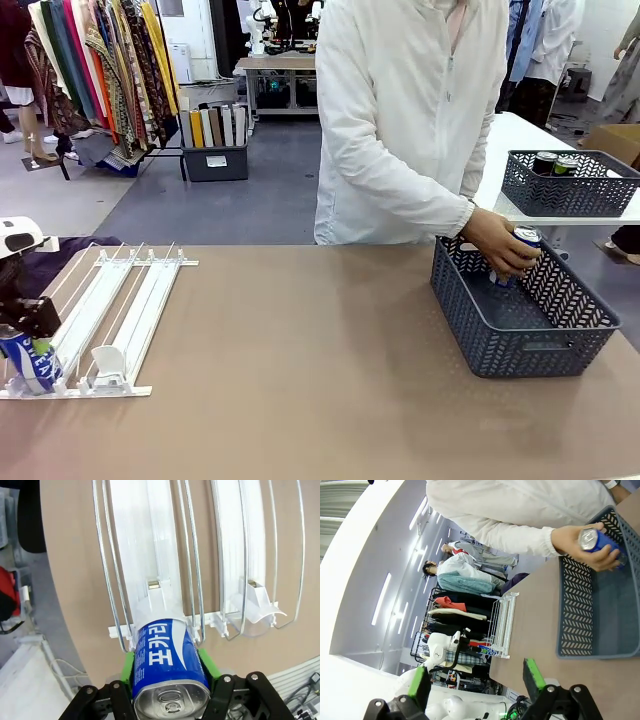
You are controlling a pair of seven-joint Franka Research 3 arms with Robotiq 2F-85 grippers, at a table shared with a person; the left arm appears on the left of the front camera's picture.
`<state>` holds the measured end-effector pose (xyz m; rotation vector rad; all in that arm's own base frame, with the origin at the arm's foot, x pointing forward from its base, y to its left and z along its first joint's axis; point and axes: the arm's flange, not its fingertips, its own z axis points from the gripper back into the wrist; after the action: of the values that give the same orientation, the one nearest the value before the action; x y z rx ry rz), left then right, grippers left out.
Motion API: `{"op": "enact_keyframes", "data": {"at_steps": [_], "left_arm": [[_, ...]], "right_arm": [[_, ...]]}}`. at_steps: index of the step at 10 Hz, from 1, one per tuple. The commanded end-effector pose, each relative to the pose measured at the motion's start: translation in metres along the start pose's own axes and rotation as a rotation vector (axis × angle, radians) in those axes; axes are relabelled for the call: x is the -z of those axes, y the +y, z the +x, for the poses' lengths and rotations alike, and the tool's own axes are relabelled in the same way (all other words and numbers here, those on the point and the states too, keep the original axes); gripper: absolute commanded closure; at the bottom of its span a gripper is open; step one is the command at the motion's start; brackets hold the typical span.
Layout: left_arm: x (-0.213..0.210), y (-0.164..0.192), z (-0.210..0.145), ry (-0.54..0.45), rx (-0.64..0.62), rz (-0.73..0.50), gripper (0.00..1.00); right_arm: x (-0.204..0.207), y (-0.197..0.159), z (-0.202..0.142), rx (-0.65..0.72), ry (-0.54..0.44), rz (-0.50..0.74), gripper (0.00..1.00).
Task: Retrieve and store the cans from the dispenser.
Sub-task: Pick up one can from the Automatic Can Dispenser and place it in the middle of the table.
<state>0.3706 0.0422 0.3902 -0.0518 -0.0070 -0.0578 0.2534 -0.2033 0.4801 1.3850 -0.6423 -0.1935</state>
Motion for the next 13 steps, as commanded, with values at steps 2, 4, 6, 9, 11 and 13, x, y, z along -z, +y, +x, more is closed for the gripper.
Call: {"op": "enact_keyframes", "data": {"at_steps": [2,4,6,9,11,13], "left_arm": [[-0.007,0.002,-0.007,-0.039,-0.005,-0.031,1.0],[-0.032,0.003,-0.011,-0.093,-0.012,-0.038,1.0],[-0.09,-0.002,-0.02,-0.169,0.005,-0.051,1.0],[-0.183,-0.011,-0.044,-0.298,0.086,-0.149,1.0],[-0.21,-0.001,-0.053,-0.371,0.086,-0.261,1.0],[-0.205,0.017,-0.049,-0.3,0.084,-0.3,1.0]], "right_arm": [[0.001,0.001,0.002,-0.025,-0.012,0.017,0.0],[0.001,0.001,0.002,-0.025,-0.012,0.017,0.0],[0.001,0.001,0.002,-0.025,-0.012,0.017,0.0],[0.001,0.001,0.002,-0.025,-0.012,0.017,0.0],[0.001,0.001,0.002,-0.025,-0.012,0.017,0.0],[0.001,0.001,0.002,-0.025,-0.012,0.017,0.0]]}}
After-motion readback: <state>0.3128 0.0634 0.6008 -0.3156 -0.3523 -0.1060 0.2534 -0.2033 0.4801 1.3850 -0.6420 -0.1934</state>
